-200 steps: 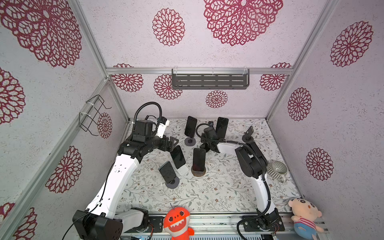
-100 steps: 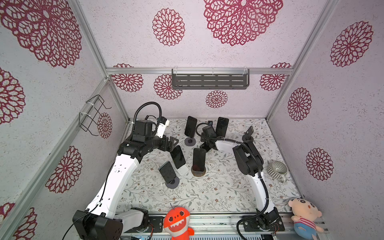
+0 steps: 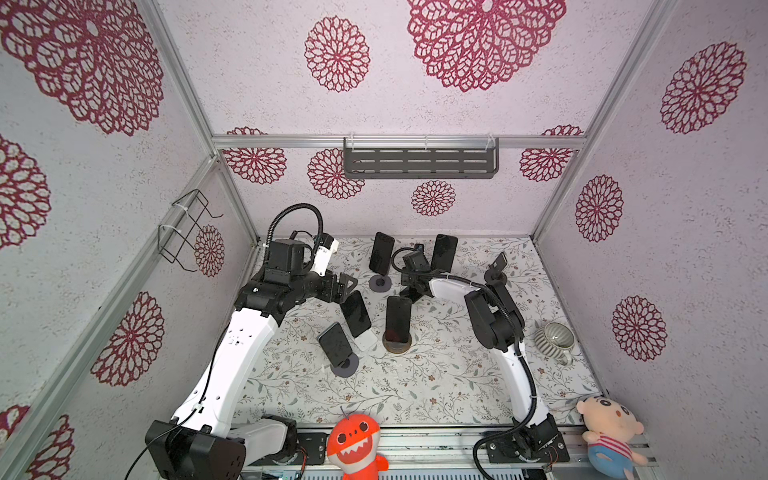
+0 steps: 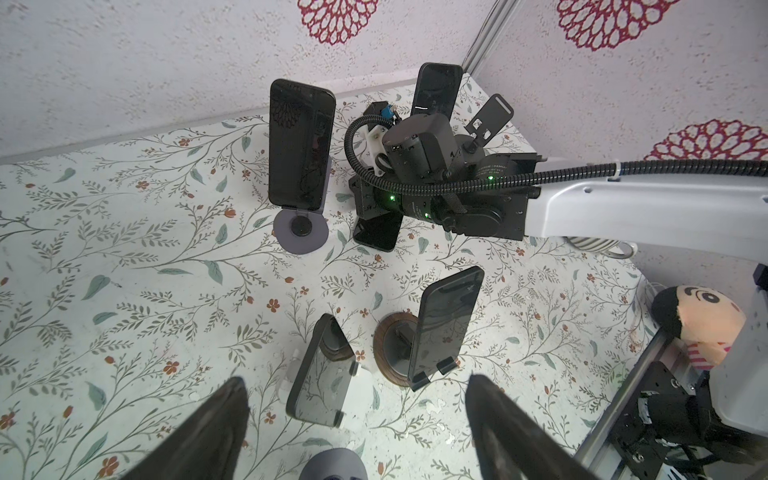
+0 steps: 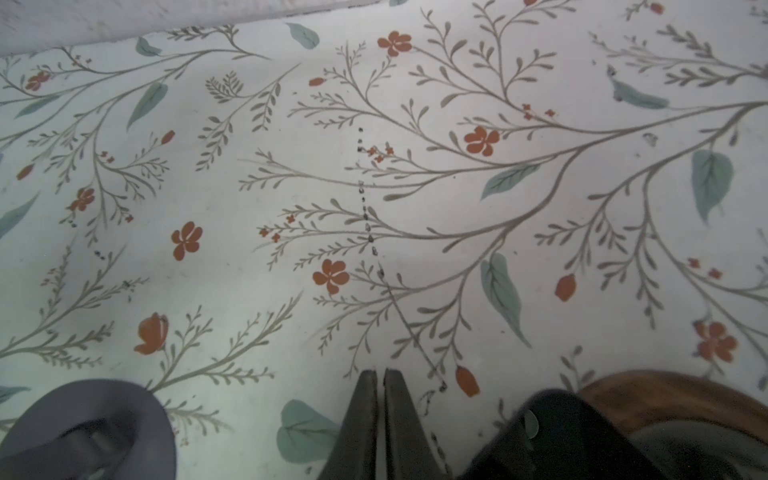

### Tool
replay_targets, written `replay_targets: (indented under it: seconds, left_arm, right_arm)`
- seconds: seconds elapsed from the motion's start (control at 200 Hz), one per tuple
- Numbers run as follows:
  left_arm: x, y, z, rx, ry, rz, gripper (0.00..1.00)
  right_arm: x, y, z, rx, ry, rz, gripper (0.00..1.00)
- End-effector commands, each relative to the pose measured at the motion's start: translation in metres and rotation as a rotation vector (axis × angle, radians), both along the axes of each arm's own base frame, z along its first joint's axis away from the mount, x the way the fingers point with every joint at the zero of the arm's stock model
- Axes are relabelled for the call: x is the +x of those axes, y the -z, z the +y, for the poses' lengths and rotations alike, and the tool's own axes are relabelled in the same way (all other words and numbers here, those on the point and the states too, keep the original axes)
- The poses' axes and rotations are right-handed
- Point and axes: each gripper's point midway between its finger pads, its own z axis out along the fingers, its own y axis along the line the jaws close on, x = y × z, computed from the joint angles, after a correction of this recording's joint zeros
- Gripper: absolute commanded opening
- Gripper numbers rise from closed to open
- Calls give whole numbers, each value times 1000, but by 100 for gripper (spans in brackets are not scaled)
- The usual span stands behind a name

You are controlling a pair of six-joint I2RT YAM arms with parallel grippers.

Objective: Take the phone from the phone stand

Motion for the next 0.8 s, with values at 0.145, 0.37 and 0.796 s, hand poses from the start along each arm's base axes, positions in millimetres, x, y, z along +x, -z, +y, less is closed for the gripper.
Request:
replay_targets:
  seconds: [0.145, 0.37, 0.796]
  left_arm:
    - [-2, -6, 4, -13, -5, -25, 86]
    - [-2, -7, 5, -16, -8, -25, 86]
    - [-1, -7, 6, -21, -12, -20, 86]
  right_arm:
    - [-41, 8, -13, -37, -8, 105, 11]
    - [-80, 9, -17, -59, -39, 141, 10]
    - [-165, -25, -52, -117, -44, 177, 21]
